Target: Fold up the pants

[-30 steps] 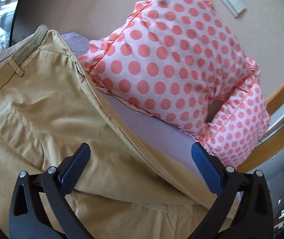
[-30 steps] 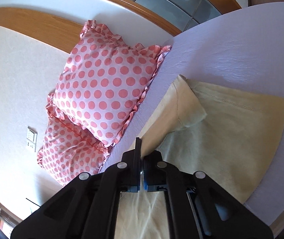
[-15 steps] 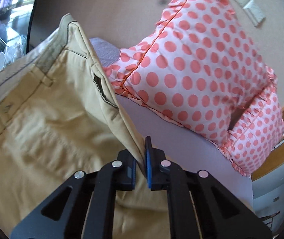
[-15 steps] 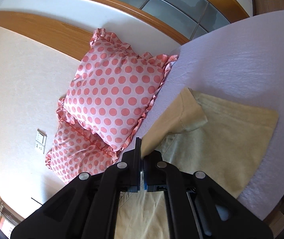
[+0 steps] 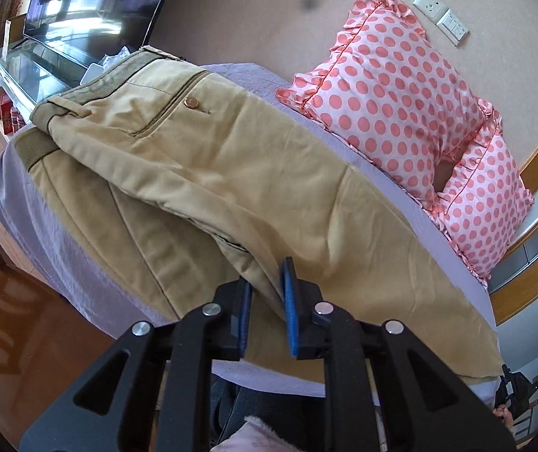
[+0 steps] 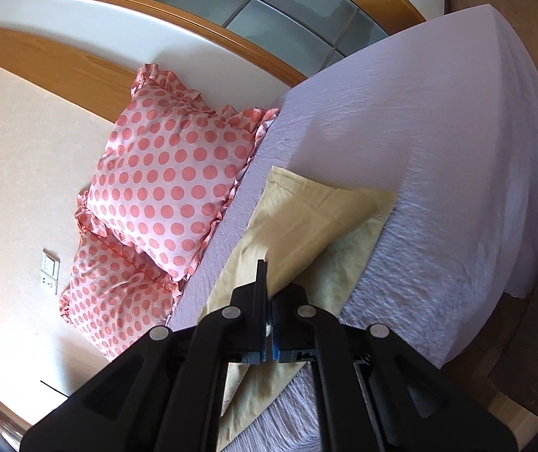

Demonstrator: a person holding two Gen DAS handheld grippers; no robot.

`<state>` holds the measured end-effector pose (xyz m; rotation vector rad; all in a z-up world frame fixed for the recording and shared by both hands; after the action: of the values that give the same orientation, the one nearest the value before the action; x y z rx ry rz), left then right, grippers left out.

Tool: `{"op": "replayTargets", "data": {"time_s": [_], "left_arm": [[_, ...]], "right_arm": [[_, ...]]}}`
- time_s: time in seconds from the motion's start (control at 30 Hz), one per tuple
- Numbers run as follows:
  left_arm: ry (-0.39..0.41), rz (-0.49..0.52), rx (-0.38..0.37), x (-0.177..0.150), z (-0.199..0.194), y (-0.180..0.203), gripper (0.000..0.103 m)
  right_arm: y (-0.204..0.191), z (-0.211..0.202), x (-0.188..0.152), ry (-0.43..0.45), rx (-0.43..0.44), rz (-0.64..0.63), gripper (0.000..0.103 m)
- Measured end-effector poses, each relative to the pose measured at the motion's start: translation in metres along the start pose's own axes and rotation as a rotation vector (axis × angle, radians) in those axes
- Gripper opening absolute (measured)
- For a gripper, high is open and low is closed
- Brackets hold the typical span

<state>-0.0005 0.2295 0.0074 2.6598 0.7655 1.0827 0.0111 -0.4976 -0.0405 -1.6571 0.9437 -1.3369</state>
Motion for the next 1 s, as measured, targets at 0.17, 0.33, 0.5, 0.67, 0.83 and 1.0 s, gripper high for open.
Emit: {"op": "replayTargets", "data": {"time_s": [0.17,0.33,0.5,0.67,0.83,1.0], "left_arm": [[0.009,-0.017,-0.014,-0.016,-0.005,-0.009,0.015],[0.038,0.002,-0.019,-0.027,-0.01,-0.011,0.02],[0.108,-0.03,-0.034,-0.034,-0.032,-0.021,0.052],[0.132,-0.104,-0.03,-0.037,-0.039,-0.043,0.058],[0.097,-0.122,-0.046,-0.041,-0.03,-0.047,0.058],[0.095,-0.106,-0.082,-0.044,-0.027,-0.04,0.06]], "right_arm": [[0.001,-0.008,0.0,0.011,-0.019,-0.01,0.002],[0.003,-0.012,-0.006,-0.014,-0.11,-0.05,0.009],[-0.006,-0.034,-0.001,0.085,-0.199,-0.13,0.071],[-0.002,-0.028,0.0,0.081,-0.244,-0.173,0.063],[-0.007,-0.011,-0.015,0.033,-0.208,-0.227,0.042],[-0.017,0.012,-0.036,-0.008,-0.176,-0.351,0.027]]}}
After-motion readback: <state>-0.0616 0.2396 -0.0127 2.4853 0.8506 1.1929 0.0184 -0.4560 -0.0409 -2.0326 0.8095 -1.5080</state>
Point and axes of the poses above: each gripper's, at about its wrist camera, not at the fingertips, and z roughly the way its jaws point, y to its right, x to its top, the point moved 3 cm from there along z, roughly the way its jaws point, and after that the axes turned 12 degrees about x, right-handed, at the moved point
